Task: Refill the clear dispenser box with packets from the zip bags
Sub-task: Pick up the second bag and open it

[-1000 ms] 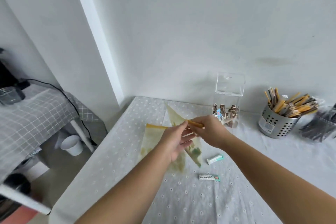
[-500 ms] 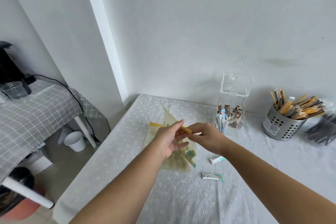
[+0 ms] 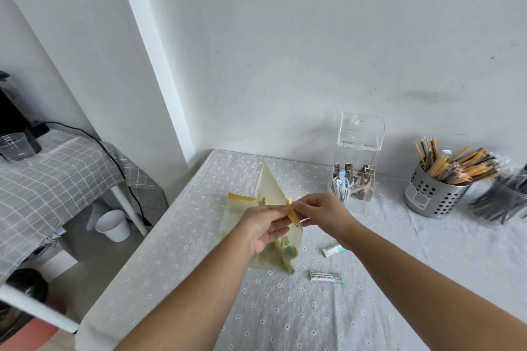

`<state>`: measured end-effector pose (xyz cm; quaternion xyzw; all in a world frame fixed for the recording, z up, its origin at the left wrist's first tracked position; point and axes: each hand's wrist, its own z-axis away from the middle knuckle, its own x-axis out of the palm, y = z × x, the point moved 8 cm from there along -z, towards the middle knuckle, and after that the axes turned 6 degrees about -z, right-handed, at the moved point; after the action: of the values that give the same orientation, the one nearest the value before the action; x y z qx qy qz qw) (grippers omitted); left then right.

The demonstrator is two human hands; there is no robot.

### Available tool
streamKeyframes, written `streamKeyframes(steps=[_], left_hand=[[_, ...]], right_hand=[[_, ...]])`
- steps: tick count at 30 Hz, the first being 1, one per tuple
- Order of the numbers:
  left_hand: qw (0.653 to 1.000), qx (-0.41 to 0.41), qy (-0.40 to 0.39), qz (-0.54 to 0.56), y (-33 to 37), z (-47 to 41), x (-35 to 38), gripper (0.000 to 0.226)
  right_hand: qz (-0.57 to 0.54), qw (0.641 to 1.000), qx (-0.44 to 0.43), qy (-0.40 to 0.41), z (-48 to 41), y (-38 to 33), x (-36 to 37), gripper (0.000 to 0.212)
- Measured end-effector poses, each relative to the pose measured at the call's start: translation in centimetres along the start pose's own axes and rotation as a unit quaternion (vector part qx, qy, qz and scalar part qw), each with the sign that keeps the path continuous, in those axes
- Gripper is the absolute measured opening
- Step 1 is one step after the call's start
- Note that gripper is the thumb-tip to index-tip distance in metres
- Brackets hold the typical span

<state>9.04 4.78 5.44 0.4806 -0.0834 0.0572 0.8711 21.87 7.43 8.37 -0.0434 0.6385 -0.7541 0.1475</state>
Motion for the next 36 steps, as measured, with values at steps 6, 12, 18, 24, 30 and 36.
streamKeyframes(steps=[6, 12, 18, 24, 30, 36], left_hand=[[1.0, -0.005, -0.008, -0.014, -0.2, -0.2, 0.6, 0.005], [0.997, 0.015, 0.012, -0.076, -0.1, -0.4, 1.0, 0.011], [0.983, 0.065, 0.055, -0.163, 0.5, -0.2, 0.9, 0.017], [0.973, 0.054, 0.009, -0.226, 0.9, -0.2, 0.9, 0.016], [0.962, 0.046, 0.004, -0.269, 2.2, 0.1, 0.1, 0.011], [0.94, 0.087, 0.074, -0.32, 3.2, -0.1, -0.5, 0.012]], right_hand=[[-0.01, 1.0, 0.025, 0.009, -0.1, 0.6, -0.5, 0.017], [-0.037, 0.996, 0.076, 0.034, -0.3, 1.3, -0.9, 0.013], [-0.118, 0.971, 0.155, 0.135, -0.2, 3.0, -2.3, 0.013], [0.016, 0.995, 0.09, 0.044, -0.9, 0.9, -1.3, 0.003], [0.093, 0.995, 0.031, 0.023, -1.8, -1.0, -0.2, 0.01], [0.077, 0.996, 0.026, 0.037, -1.7, -1.1, 0.2, 0.008]])
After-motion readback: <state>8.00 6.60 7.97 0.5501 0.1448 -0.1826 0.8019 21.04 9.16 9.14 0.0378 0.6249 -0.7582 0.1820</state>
